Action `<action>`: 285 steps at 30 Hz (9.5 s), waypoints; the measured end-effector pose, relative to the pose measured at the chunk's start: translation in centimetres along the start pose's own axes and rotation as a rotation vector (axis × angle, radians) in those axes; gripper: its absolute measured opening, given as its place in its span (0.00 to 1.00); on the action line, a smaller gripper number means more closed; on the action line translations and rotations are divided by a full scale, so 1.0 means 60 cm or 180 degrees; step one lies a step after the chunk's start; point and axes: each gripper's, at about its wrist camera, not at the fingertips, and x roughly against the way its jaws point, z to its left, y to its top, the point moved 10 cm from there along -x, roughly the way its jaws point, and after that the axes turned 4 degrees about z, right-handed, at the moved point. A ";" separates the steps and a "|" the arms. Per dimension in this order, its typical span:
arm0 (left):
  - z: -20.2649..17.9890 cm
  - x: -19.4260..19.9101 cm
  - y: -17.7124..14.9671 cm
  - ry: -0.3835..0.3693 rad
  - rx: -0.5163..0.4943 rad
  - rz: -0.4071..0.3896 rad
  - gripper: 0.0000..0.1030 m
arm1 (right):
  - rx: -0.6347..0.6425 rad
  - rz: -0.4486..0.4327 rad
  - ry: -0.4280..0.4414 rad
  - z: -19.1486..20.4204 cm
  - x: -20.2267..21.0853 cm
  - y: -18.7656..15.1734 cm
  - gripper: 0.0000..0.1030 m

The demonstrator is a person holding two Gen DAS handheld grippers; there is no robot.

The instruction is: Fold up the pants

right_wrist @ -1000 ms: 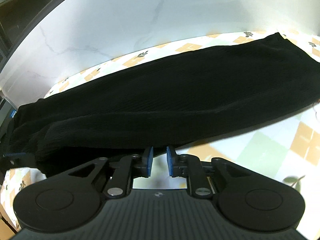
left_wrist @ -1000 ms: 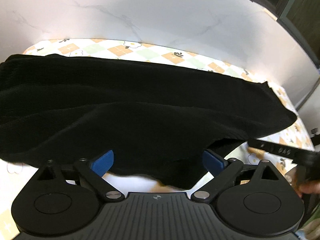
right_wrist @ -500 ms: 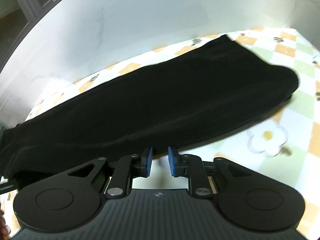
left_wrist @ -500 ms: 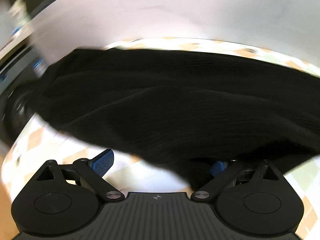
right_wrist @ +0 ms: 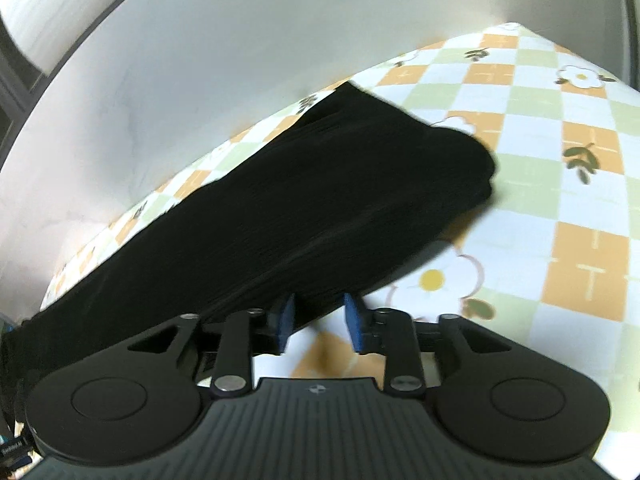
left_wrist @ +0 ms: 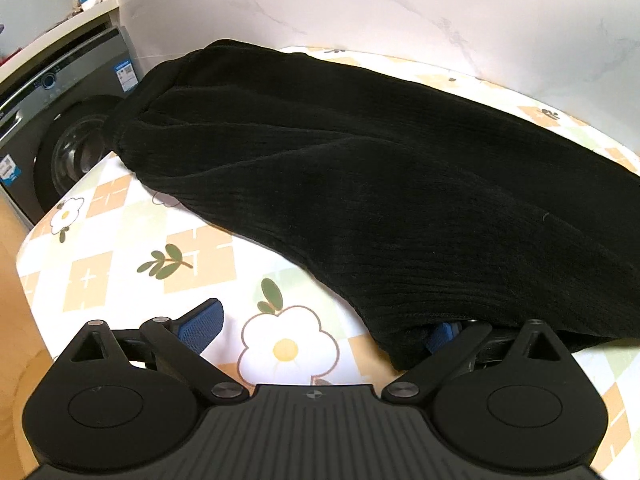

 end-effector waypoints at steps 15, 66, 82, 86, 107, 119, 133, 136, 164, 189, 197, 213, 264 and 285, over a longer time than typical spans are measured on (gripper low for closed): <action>0.004 -0.011 -0.019 -0.0061 0.0563 0.0310 1.00 | -0.0318 -0.0477 -0.0226 -0.074 0.012 0.053 0.57; 0.008 -0.013 -0.025 -0.0017 0.0909 0.0648 1.00 | -0.0047 -0.0266 -0.0585 -0.129 -0.014 0.127 0.13; 0.000 -0.003 -0.033 -0.0035 0.0802 0.0441 1.00 | 0.2298 -0.0099 0.0493 0.256 -0.059 0.118 0.42; 0.002 -0.001 -0.034 -0.0139 0.0626 0.0309 1.00 | 0.3146 0.0062 0.1001 0.405 -0.116 0.057 0.39; 0.005 0.001 -0.036 -0.0291 0.0354 0.0058 0.99 | 0.4866 0.0813 0.1617 0.679 -0.348 -0.172 0.09; 0.013 0.002 -0.043 -0.0377 0.0345 0.0005 0.99 | 0.4682 0.0337 0.1071 0.720 -0.425 -0.126 0.08; 0.039 -0.003 -0.042 -0.0509 0.0146 0.0136 0.99 | 0.3709 0.0558 0.1373 0.627 -0.303 -0.032 0.38; 0.047 -0.005 -0.042 -0.0561 0.0046 0.0123 0.99 | 0.3533 0.0577 0.1224 0.552 -0.260 -0.028 0.38; 0.144 0.065 -0.047 -0.0636 0.0983 0.0206 0.81 | 0.1262 0.0012 -0.0119 0.046 -0.006 -0.035 0.49; -0.003 0.025 -0.040 -0.1788 0.2362 0.0951 0.48 | 0.0035 -0.0163 -0.0091 -0.069 0.043 0.003 0.49; -0.026 -0.004 -0.017 -0.1588 0.2214 0.1006 0.52 | -0.0026 -0.0168 -0.0176 -0.079 0.040 0.007 0.49; 0.000 0.074 -0.009 -0.1496 0.1915 0.0591 0.07 | -0.0712 -0.0318 -0.0318 -0.146 0.025 0.048 0.32; 0.015 0.053 0.045 -0.1346 0.1261 0.0143 0.29 | -0.0629 -0.0614 -0.0710 -0.133 0.068 0.050 0.46; -0.022 0.018 0.002 -0.0744 0.0391 0.0240 0.39 | -0.0887 -0.0494 -0.0198 -0.126 0.049 0.006 0.51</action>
